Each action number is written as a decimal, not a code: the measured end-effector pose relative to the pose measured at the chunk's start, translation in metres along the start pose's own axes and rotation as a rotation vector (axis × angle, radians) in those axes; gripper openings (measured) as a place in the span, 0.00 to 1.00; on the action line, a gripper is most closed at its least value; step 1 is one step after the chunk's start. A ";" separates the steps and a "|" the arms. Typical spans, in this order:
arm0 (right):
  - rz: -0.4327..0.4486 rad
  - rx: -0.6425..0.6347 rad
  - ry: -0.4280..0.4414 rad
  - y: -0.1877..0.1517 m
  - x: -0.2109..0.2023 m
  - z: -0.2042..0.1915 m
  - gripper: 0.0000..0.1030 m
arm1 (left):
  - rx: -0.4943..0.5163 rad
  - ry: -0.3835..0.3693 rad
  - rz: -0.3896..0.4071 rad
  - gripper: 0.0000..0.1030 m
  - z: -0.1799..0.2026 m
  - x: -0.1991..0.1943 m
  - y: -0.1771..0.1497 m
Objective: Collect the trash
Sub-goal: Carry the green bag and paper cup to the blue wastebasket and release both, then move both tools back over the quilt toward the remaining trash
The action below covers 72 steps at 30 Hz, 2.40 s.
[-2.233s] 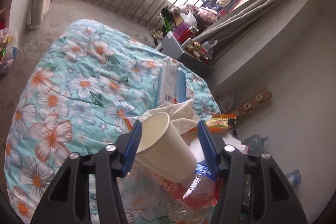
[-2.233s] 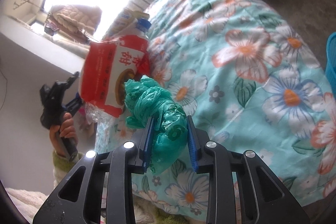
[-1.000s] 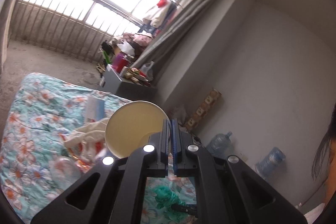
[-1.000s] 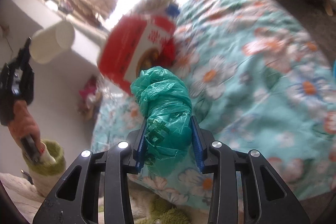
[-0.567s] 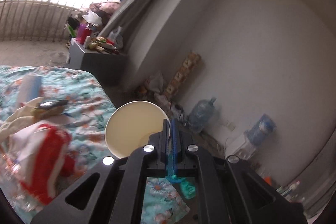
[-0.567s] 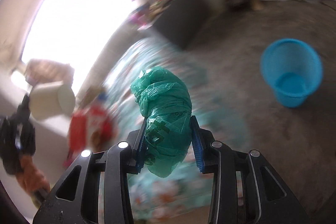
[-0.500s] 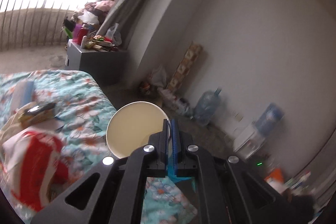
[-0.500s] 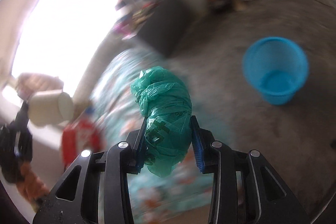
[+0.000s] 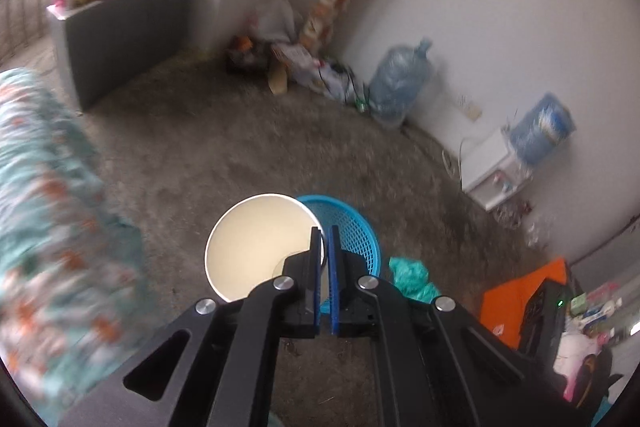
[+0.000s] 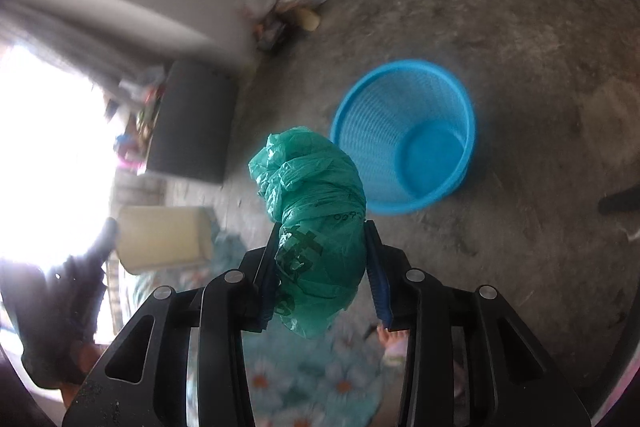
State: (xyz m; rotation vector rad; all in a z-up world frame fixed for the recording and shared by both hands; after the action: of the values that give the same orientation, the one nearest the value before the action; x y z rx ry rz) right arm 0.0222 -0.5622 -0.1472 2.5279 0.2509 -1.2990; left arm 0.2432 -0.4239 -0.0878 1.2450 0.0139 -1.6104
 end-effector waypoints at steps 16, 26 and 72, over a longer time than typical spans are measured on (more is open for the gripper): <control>0.050 0.177 -0.090 0.056 0.036 0.072 0.75 | 0.037 0.024 -0.091 0.63 0.016 0.104 0.010; 0.200 -0.105 -0.237 0.029 -0.023 0.004 0.92 | 0.062 -0.012 0.154 0.77 0.032 -0.036 0.006; 0.128 -0.975 0.258 -0.253 -0.083 -0.260 0.92 | -0.517 0.293 0.652 0.95 -0.193 -0.441 -0.294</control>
State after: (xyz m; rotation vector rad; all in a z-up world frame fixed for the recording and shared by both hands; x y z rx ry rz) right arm 0.1018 -0.2397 0.0203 1.7973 0.5925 -0.5584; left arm 0.1261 0.1246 -0.0229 0.9308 0.1789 -0.7843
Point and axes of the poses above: each gripper's, at about its wrist camera, not at the fingertips, and x roughly the way its jaws point, z to its right, y to its top, the point moved 8 cm from there along x, roughly the way its jaws point, and after that the axes turned 6 degrees about -y, right-handed, at the moved point
